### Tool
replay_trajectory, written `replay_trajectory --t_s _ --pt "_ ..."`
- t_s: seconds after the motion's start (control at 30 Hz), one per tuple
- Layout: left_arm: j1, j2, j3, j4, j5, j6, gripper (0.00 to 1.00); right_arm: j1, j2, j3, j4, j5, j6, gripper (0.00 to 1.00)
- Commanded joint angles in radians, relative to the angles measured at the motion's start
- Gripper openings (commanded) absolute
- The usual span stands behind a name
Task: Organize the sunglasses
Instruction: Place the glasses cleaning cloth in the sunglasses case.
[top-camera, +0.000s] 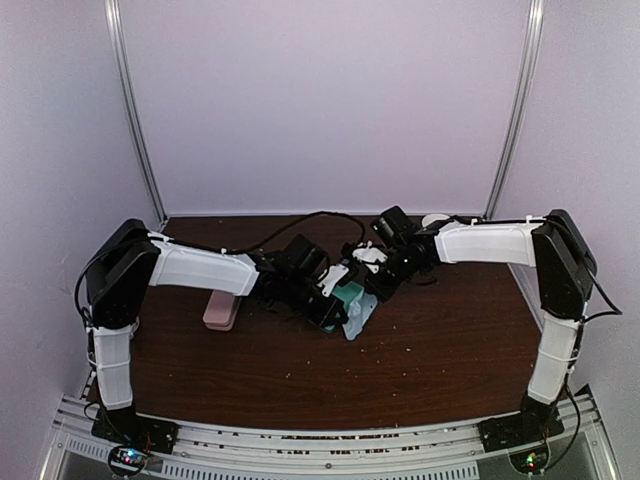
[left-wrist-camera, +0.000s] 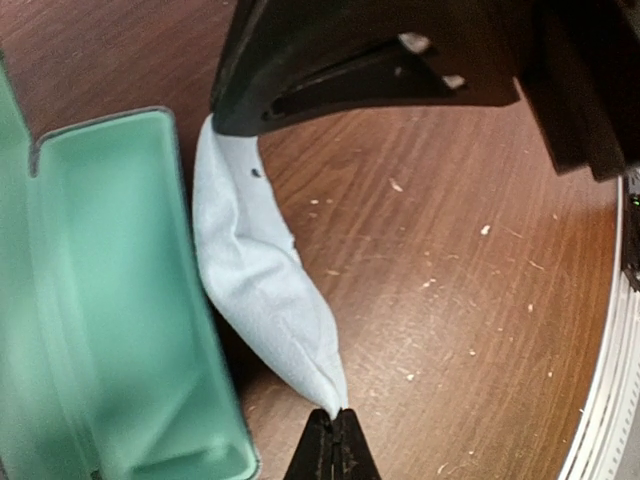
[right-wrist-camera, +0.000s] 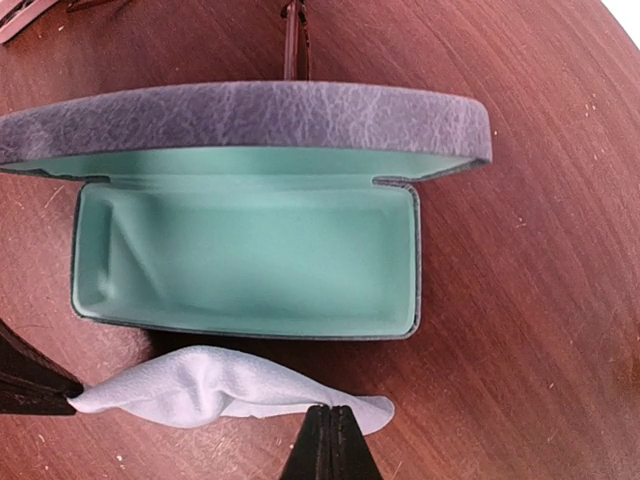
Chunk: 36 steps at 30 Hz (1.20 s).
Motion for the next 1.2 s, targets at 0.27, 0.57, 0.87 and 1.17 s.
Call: replay_trajectory --t_s 0.27,0.57,0.87,1.17 --pt "0.025 0.002 -0.019 -0.01 -0.141 -0.062 0.0 -0.009 0.068 0.126 -0.063 -0.015 -0.033 0.0" --pt "0.027 -0.01 -0.03 -0.047 -0.243 -0.078 0.0 -0.01 0.125 0.229 -0.111 -0.062 -0.008 0.0" --pt "0.03 -0.028 -0.031 -0.079 -0.304 -0.092 0.0 -0.006 0.185 0.325 -0.192 -0.08 -0.001 0.0" --pt "0.03 -0.07 -0.046 -0.1 -0.324 -0.109 0.0 0.001 0.206 0.363 -0.262 -0.085 0.011 0.0"
